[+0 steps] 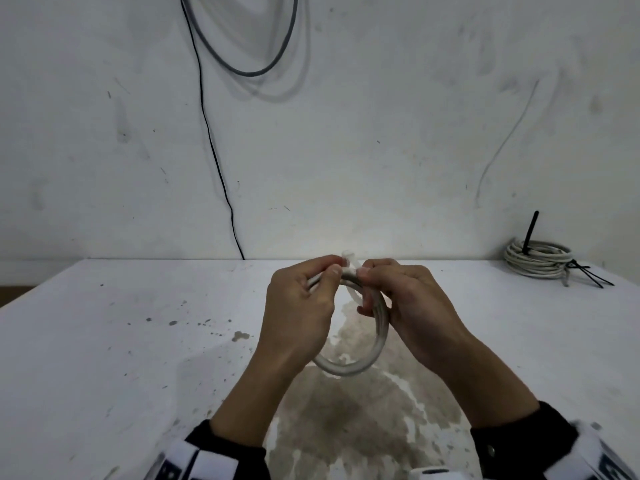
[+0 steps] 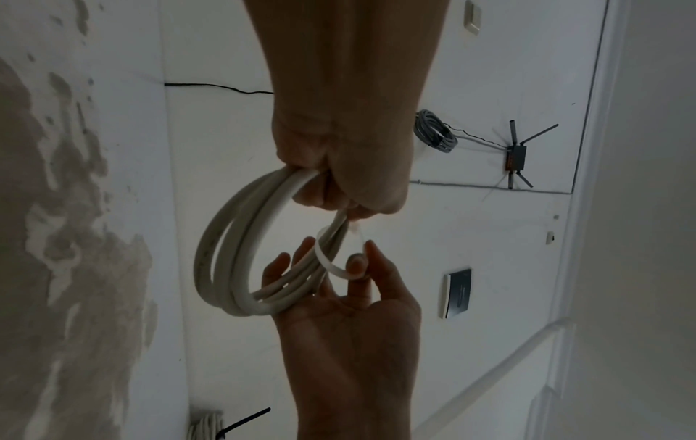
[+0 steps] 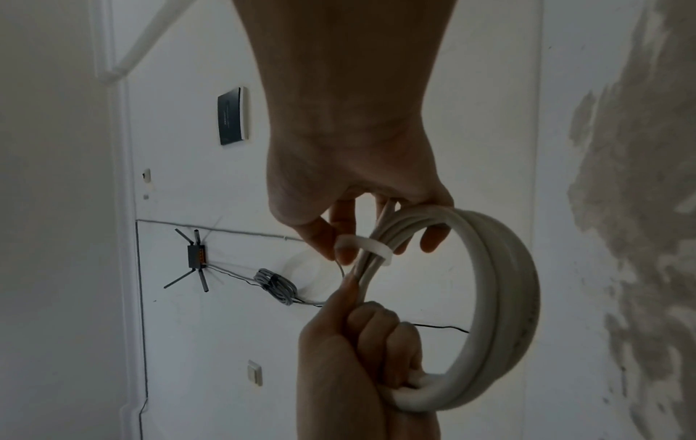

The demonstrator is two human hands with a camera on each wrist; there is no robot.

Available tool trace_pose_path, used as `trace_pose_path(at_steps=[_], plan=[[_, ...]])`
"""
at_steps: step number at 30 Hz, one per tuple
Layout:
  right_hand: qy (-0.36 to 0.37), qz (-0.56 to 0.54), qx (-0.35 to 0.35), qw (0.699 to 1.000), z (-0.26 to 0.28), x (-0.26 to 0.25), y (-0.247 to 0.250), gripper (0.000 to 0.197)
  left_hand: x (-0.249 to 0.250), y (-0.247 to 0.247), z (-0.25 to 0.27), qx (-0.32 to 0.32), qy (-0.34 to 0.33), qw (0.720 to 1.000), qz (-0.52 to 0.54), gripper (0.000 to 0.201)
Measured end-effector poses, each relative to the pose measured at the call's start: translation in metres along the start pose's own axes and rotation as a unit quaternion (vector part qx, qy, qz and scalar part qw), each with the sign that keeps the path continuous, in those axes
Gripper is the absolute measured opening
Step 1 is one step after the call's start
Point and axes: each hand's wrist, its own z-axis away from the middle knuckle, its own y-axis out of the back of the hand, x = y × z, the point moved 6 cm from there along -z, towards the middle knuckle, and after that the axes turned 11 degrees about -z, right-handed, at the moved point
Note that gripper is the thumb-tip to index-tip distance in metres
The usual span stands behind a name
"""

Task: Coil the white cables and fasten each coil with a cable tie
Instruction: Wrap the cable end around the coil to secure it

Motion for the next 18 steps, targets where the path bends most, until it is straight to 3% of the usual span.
trace_pose_path(at_steps=[2, 5, 8, 11, 18], plan=[[-0.007, -0.029, 0.014, 0.999, -0.001, 0.001, 0.003, 0.035, 0.0, 0.0, -0.001, 0.0, -0.027, 1.0, -0.012, 0.018], [-0.045, -0.064, 0.023, 0.997, -0.004, 0.007, 0.007, 0.014, 0.003, -0.001, -0.002, -0.002, -0.076, 0.996, -0.045, 0.018], [-0.078, -0.114, 0.027, 0.99, -0.005, 0.01, 0.008, 0.011, 0.006, -0.003, 0.0, -0.011, -0.109, 0.993, -0.053, 0.018], [-0.093, -0.15, 0.019, 0.984, -0.004, 0.012, 0.009, 0.033, 0.005, -0.001, -0.001, -0.021, -0.129, 0.99, -0.053, 0.018], [-0.108, -0.208, 0.021, 0.972, -0.004, 0.012, 0.006, 0.038, 0.013, 0.003, 0.002, -0.031, -0.203, 0.975, -0.085, 0.02]])
